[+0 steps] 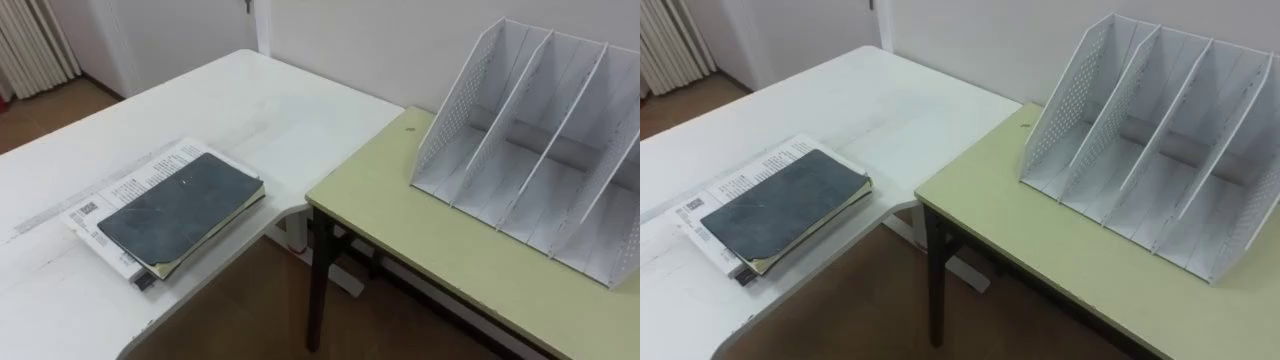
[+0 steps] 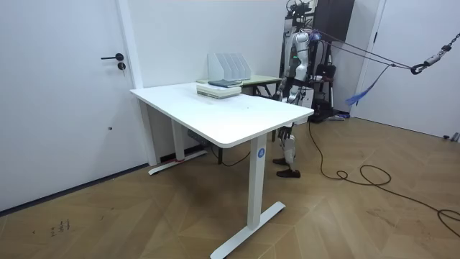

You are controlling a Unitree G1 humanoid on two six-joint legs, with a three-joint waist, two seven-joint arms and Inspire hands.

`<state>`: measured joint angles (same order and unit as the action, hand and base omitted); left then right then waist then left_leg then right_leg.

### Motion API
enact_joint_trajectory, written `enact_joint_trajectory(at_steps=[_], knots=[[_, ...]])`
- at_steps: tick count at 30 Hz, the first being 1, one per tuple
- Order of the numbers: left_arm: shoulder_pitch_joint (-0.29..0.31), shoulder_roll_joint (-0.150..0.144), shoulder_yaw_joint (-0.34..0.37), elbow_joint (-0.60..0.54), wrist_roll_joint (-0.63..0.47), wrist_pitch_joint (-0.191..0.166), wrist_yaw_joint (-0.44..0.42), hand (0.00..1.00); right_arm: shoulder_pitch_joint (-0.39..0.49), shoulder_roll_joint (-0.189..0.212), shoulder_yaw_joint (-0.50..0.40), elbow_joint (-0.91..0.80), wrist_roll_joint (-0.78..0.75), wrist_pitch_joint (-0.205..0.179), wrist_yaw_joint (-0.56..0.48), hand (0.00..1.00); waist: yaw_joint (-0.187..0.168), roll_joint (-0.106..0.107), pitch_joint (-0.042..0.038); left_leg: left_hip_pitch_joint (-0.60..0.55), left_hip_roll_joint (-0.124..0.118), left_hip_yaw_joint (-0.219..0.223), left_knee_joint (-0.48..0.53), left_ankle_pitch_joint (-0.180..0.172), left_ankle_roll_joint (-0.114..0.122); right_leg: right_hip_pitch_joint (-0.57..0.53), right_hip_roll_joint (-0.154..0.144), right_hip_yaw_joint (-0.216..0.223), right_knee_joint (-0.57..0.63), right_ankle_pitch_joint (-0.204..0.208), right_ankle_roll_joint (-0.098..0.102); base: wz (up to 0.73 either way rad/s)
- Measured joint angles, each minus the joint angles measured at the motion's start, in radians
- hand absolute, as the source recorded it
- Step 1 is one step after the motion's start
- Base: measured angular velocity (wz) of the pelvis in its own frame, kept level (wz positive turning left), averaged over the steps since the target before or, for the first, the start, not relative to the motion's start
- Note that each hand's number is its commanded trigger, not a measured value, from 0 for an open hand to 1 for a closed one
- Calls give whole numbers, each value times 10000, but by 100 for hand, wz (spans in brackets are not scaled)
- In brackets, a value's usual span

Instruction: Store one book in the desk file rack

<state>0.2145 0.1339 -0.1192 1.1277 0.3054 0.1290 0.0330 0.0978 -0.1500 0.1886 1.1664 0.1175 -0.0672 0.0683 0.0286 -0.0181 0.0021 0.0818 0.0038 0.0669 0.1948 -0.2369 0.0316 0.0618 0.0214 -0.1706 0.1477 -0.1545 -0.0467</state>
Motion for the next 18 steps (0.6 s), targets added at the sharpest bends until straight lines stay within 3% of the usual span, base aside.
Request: enact_joint_trajectory(at_steps=[9,18], knots=[[182,-20,618,14,-1370,204,-242,0,-4,65,-352,87,-49,271,224,0,39,-23,12,173,-5,23,42,-4,-3,246,-5,36,-103,-40,42,2],[324,-58,1523,0,-1569,228,84,0,13,159,-866,274,6,378,279,0,37,12,11,306,19,-8,-97,-7,3,306,35,58,-59,-27,29,0]])
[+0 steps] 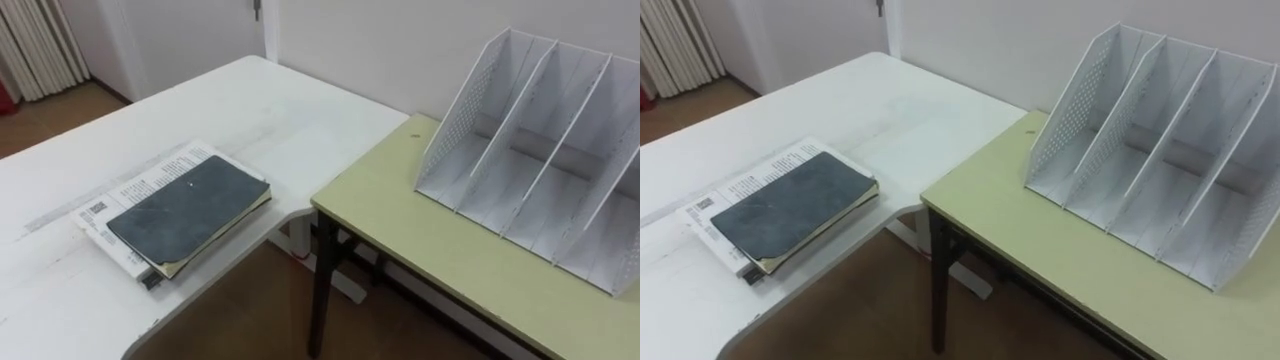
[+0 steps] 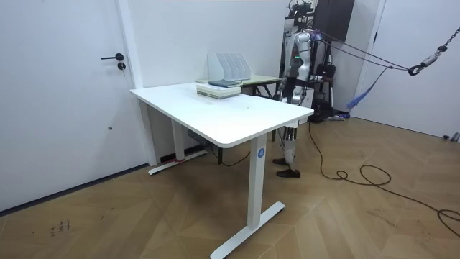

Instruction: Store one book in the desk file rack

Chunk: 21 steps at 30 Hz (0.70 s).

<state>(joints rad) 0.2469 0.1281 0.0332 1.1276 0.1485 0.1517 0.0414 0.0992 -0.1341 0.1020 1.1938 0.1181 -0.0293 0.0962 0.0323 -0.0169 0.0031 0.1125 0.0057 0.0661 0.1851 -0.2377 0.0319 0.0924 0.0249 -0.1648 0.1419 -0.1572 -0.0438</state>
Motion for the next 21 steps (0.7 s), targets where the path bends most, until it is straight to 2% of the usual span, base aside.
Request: enact_joint_trajectory(at_steps=[4,9,13,14,17,21], knots=[[-34,0,63,-45,-2,-11,241,0,-16,55,-95,104,-2,-17,-73,0,-2,2,0,88,6,-10,-42,-1,0,103,20,10,-63,2,-4,0],[-167,1,100,-126,141,-234,455,0,-12,67,-91,97,-40,-76,-136,0,-7,1,0,113,0,-13,-52,-1,0,128,14,24,-81,0,-4,0],[-134,14,95,-944,435,-291,590,0,-33,67,-60,70,-23,-174,-210,0,-15,20,5,68,-8,-47,-60,-1,0,88,7,1,-69,-2,-1,1],[-197,23,84,-1294,440,-353,691,0,-27,68,-54,53,-48,-238,-274,0,-41,20,5,16,-23,-120,-43,1,3,70,2,-34,-68,-1,-1,7],[-259,32,-82,-2013,476,-837,971,0,-17,64,-60,26,-178,-358,-348,0,-211,43,4,2,-46,-116,-44,2,4,65,4,-34,-67,-1,-1,2],[-498,28,-784,-2367,1531,-1272,1035,0,-47,43,-58,-12,-160,-488,-410,0,-412,81,-11,-16,-87,-111,-112,5,8,16,14,27,-60,-1,-1,0]])
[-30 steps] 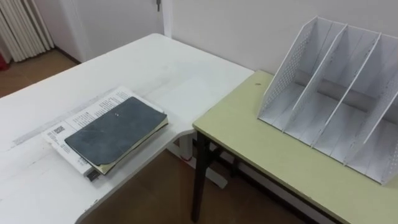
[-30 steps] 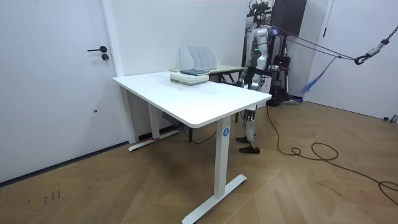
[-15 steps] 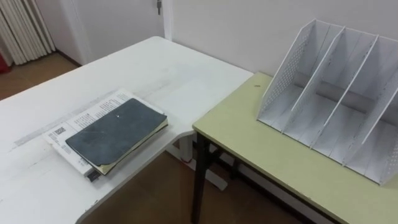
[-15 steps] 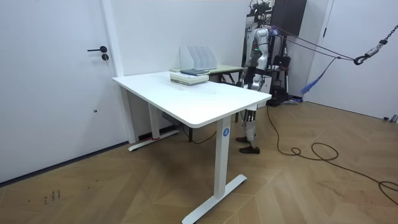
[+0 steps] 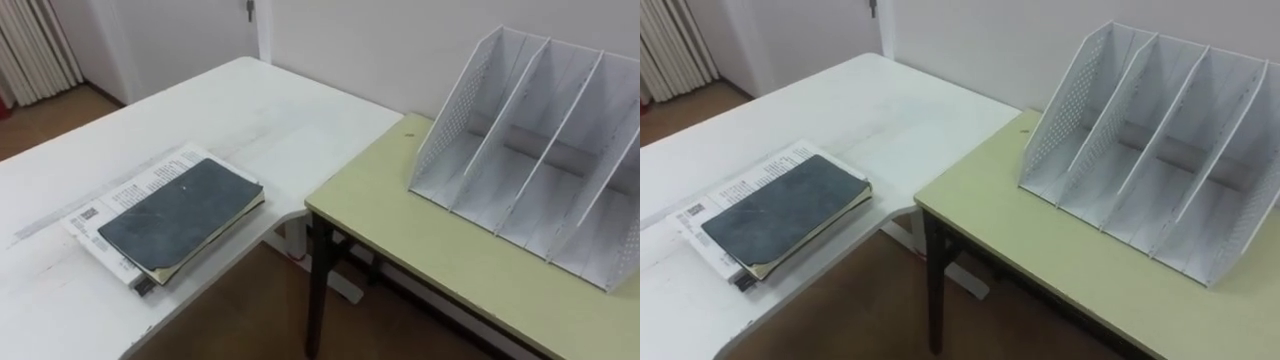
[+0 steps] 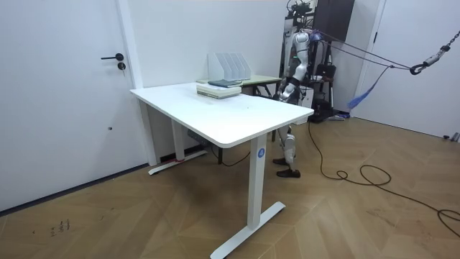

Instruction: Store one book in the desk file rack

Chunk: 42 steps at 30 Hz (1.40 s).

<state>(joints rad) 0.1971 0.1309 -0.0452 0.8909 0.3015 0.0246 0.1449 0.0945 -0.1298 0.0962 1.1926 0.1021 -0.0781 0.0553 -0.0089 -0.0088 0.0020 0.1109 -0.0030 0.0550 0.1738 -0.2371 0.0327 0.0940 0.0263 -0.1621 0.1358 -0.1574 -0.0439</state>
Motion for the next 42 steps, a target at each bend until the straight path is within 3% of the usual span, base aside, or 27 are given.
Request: enact_joint_trajectory(at_steps=[4,13,21,24,28,33,40,42], knots=[[-97,-137,-291,-102,1138,-281,-40,0,-4,0,-9,-77,-373,-225,-8,0,-162,65,-78,-6,-10,11,-39,9,11,-47,-11,-6,-8,-1,0,0],[-87,-120,-1624,-2059,3685,-409,-109,0,-39,0,-26,-149,-645,-419,-140,0,-470,-40,5,42,-50,175,-68,26,33,-48,-43,193,0,-22,40,-4],[-171,394,-3245,-3770,5945,-481,-81,0,-187,-25,17,-197,-866,-375,-198,0,-807,-2,17,13,-79,200,-61,37,52,-76,-53,324,-3,-40,67,0],[-212,555,-3494,-4619,6840,-354,-80,0,-296,-96,18,-35,-846,-313,-209,0,-882,28,6,48,-84,222,-65,40,54,-50,-57,362,-3,-38,71,-3],[-395,756,-3702,-5986,7411,-297,52,0,-425,-233,17,171,-858,-296,-232,0,-958,50,25,55,-68,234,-69,46,62,-31,-65,345,4,-32,78,2],[-537,926,-3710,-7287,7924,-418,937,0,-426,-264,20,118,-861,-296,-277,0,-1015,92,60,25,-74,230,-77,46,61,-66,-52,322,-6,-32,74,0],[-581,1210,-3525,-7793,7927,-689,1941,0,-403,-301,13,134,-861,-302,-319,0,-987,178,5,87,-27,157,-72,47,61,-51,-62,326,-12,-29,75,0],[-581,1264,-3398,-7756,7925,-687,2186,0,-355,-306,16,128,-866,-299,-338,0,-955,155,36,169,-25,123,-76,47,61,59,-57,333,-6,-27,73,0]])
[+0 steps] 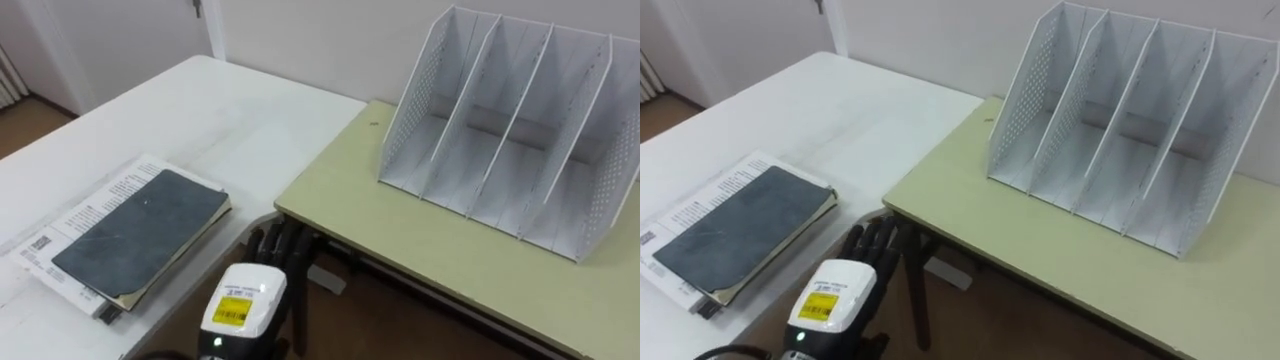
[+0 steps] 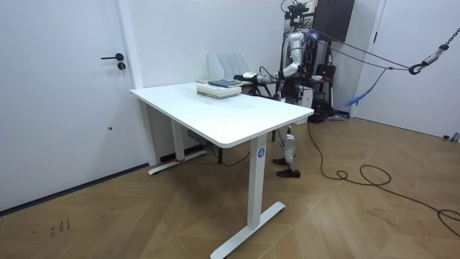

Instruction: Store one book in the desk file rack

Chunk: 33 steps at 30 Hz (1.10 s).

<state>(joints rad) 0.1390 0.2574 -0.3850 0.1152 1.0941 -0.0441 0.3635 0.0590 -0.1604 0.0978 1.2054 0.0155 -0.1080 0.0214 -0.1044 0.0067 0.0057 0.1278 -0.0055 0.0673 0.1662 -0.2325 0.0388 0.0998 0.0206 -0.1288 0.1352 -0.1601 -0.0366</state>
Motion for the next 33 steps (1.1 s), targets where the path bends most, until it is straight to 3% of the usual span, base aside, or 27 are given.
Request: enact_joint_trajectory(at_steps=[7,10,14,18,23,27,33], knots=[[-2,66,707,7,3,18,402,0,111,-23,-30,8,-55,42,-225,0,9,89,-38,52,-19,-3,18,0,0,34,10,-67,1,14,-19,3],[-4,105,1236,-34,107,43,503,0,178,-272,-38,14,-390,184,-337,0,21,234,-66,67,-50,2,17,0,2,-1,9,-58,5,17,-22,0],[-141,117,1901,-36,72,188,795,0,362,-741,211,561,-1447,706,-650,0,165,397,-36,155,-54,16,22,5,8,62,3,-48,28,9,-19,-1],[-341,263,2389,-36,-249,195,1274,0,626,-702,386,908,-2250,1266,-538,0,293,436,-19,234,-13,41,4,5,7,48,66,153,152,-24,-65,-9],[-348,281,2448,-15,-254,203,1358,0,601,-685,385,896,-3020,1502,-509,0,265,409,6,245,-10,103,2,5,8,-11,88,325,178,-33,-58,-8],[-348,285,2449,-9,-428,404,1356,0,603,-662,379,834,-3408,1745,-380,0,267,404,11,220,42,101,-33,3,9,-54,147,362,193,-30,-55,0],[-348,288,2646,14,-427,606,1290,0,610,-637,341,666,-3852,1756,-174,0,203,410,6,165,80,100,-29,2,5,-93,146,415,247,-11,-89,-2]])
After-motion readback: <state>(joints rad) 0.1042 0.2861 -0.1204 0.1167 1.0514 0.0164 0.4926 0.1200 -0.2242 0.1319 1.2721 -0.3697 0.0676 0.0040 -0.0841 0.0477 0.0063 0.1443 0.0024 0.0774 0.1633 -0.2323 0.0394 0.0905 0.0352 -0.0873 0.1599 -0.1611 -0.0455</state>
